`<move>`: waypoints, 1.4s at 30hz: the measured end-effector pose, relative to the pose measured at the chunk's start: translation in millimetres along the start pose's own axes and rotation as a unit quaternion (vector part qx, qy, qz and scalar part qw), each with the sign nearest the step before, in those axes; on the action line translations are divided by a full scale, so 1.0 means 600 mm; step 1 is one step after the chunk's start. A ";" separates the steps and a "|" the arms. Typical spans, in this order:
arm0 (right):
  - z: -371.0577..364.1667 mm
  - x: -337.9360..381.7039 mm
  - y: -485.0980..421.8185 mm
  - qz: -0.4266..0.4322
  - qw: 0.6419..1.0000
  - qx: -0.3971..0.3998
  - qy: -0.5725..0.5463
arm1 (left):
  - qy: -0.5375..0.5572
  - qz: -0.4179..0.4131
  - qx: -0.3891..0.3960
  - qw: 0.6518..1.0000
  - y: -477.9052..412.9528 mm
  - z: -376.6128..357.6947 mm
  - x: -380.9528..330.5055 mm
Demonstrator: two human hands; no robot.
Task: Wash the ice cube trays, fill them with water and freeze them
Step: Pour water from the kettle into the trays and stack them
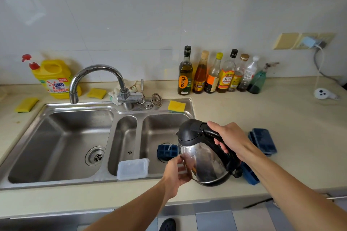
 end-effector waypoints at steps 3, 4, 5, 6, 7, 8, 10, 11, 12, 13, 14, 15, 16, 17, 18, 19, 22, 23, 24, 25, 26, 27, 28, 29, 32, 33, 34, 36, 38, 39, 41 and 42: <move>0.005 0.000 0.002 0.000 1.000 -0.003 -0.004 | 0.001 0.004 -0.001 1.000 -0.002 -0.005 0.001; 0.006 0.000 0.002 0.001 1.000 -0.003 -0.006 | 0.002 0.006 -0.002 1.000 -0.002 -0.007 0.002; 0.008 0.000 0.003 0.002 1.000 -0.004 -0.007 | 0.002 0.007 -0.003 1.000 -0.003 -0.008 0.003; 0.010 0.001 0.004 0.003 1.000 -0.005 -0.007 | 0.001 0.007 -0.004 1.000 -0.003 -0.010 0.002; 0.012 0.001 0.005 0.002 1.000 -0.007 -0.007 | 0.001 0.008 -0.004 1.000 -0.002 -0.012 0.002; 0.014 0.002 0.006 0.002 1.000 -0.008 -0.006 | 0.001 0.009 -0.005 1.000 -0.002 -0.014 0.002; 0.018 0.001 0.007 0.004 1.000 -0.007 -0.004 | 0.001 0.012 -0.005 1.000 -0.003 -0.018 0.003; 0.020 0.001 0.007 0.005 1.000 -0.008 -0.004 | 0.001 0.012 -0.005 1.000 -0.002 -0.020 0.003; 0.021 0.000 0.007 0.005 1.000 -0.008 -0.005 | 0.001 0.012 -0.005 1.000 -0.002 -0.022 0.003; 0.022 -0.001 0.007 0.006 1.000 -0.009 -0.006 | 0.002 0.011 -0.005 1.000 -0.003 -0.023 0.003; 0.024 -0.002 0.008 0.006 1.000 -0.010 -0.007 | 0.002 0.011 -0.005 1.000 -0.004 -0.025 0.003; 0.026 -0.002 0.007 0.006 1.000 -0.011 -0.008 | 0.001 0.010 -0.004 1.000 -0.004 -0.027 0.003; 0.027 -0.003 0.007 0.006 1.000 -0.011 -0.007 | 0.001 0.010 -0.004 1.000 -0.004 -0.029 0.002; 0.029 -0.003 0.007 0.006 1.000 -0.011 -0.007 | 0.001 0.011 -0.003 1.000 -0.004 -0.030 0.003; 0.030 -0.003 0.008 0.005 1.000 -0.012 -0.007 | 0.001 0.011 -0.001 1.000 -0.004 -0.032 0.003; 0.032 -0.003 0.007 0.004 1.000 -0.014 -0.007 | 0.002 0.012 -0.001 1.000 -0.004 -0.033 0.003; 0.036 -0.004 0.006 0.002 1.000 -0.019 -0.004 | 0.002 0.013 -0.001 1.000 -0.004 -0.036 0.002; 0.036 -0.004 0.005 0.001 1.000 -0.019 -0.004 | 0.004 0.013 0.000 1.000 -0.003 -0.037 0.001; 0.037 -0.004 0.005 0.001 1.000 -0.019 -0.005 | 0.004 0.014 0.001 1.000 -0.003 -0.038 0.001; 0.037 -0.004 0.004 0.000 1.000 -0.019 -0.005 | 0.004 0.014 0.001 1.000 -0.002 -0.039 0.000; 0.038 -0.003 0.003 0.000 1.000 -0.018 -0.005 | 0.003 0.014 0.001 1.000 -0.002 -0.040 -0.001; 0.038 -0.003 0.002 0.000 1.000 -0.018 -0.005 | 0.002 0.014 0.001 1.000 -0.002 -0.041 -0.003; 0.039 -0.002 0.001 0.001 1.000 -0.018 -0.005 | 0.002 0.013 0.001 1.000 -0.002 -0.041 -0.004; 0.039 -0.001 0.000 0.000 1.000 -0.018 -0.005 | 0.001 0.011 0.000 1.000 -0.002 -0.042 -0.005; 0.039 0.003 -0.004 -0.001 1.000 -0.016 -0.008 | 0.001 0.007 0.000 1.000 -0.006 -0.043 -0.011; 0.039 0.004 -0.005 -0.001 1.000 -0.016 -0.009 | 0.002 0.006 0.000 1.000 -0.007 -0.042 -0.013; 0.039 0.005 -0.007 0.000 1.000 -0.015 -0.009 | 0.004 0.006 -0.001 1.000 -0.010 -0.042 -0.015; 0.038 0.008 -0.010 0.002 1.000 -0.015 -0.007 | 0.009 0.006 -0.005 1.000 -0.014 -0.041 -0.019; 0.038 0.011 -0.013 0.003 1.000 -0.015 -0.007 | 0.014 0.005 -0.006 1.000 -0.016 -0.042 -0.023; 0.038 0.012 -0.015 0.003 1.000 -0.015 -0.007 | 0.016 0.004 -0.006 1.000 -0.018 -0.042 -0.024; 0.038 0.014 -0.018 0.002 1.000 -0.014 -0.008 | 0.017 0.004 -0.004 1.000 -0.019 -0.043 -0.027; 0.038 0.015 -0.020 0.002 1.000 -0.014 -0.009 | 0.018 0.004 -0.003 1.000 -0.020 -0.043 -0.028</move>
Point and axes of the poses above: each hand's wrist, its own y-axis away from the middle knuckle, its own z-axis out of the back of the hand, x = y × z, the point moved 3 cm from there along -y, towards the middle knuckle, and after that the axes turned 4 degrees about -y, right-handed, at the moved point
